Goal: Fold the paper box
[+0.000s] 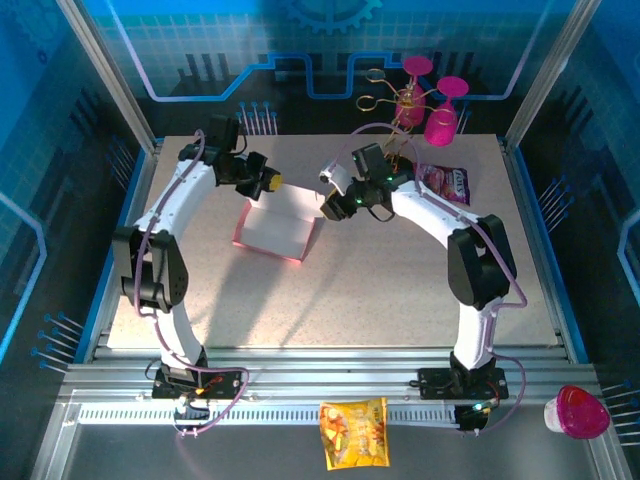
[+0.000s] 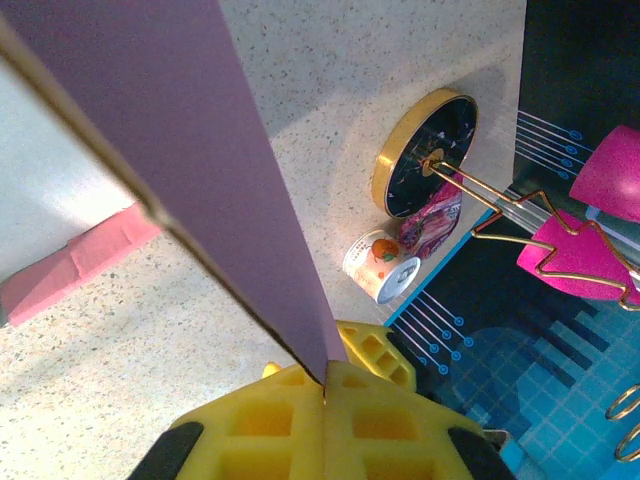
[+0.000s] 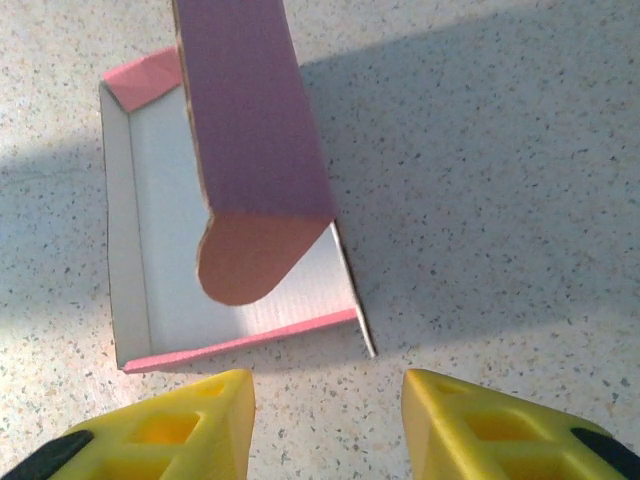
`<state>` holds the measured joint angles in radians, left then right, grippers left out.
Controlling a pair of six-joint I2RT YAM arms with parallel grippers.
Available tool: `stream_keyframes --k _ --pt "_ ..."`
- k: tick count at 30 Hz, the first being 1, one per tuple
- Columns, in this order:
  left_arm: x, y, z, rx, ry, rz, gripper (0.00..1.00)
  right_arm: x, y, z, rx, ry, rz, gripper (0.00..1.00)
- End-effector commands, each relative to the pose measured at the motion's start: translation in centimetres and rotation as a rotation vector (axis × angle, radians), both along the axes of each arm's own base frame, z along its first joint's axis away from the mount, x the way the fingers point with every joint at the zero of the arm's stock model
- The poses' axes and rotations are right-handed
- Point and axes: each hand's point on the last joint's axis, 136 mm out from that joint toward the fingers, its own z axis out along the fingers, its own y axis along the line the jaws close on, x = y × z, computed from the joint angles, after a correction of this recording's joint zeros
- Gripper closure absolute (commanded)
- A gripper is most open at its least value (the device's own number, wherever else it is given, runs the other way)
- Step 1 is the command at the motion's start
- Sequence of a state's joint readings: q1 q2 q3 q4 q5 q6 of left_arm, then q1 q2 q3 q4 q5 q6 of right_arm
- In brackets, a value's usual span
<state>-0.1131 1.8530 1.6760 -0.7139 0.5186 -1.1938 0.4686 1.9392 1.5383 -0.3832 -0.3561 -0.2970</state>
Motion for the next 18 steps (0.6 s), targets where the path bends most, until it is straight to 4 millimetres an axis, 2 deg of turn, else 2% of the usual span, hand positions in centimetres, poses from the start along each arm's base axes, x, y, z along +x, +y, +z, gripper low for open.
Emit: stream_keyframes --k 1,12,18 --pt "0.4 0.2 0.5 -0.013 -0.003 -0.021 1.00 -0.1 1.1 -0.7 -0.017 0.012 0.030 0.58" --pt "0.9 0.3 0.1 -0.036 0.002 -0.020 0.99 2.2 3.1 -1.0 0.002 0.026 -0.003 0.63" --pt "1.3 0.8 0.1 -0.039 -0.001 -0.011 0.98 2.5 3.7 -1.2 0.002 0.042 0.000 0.73"
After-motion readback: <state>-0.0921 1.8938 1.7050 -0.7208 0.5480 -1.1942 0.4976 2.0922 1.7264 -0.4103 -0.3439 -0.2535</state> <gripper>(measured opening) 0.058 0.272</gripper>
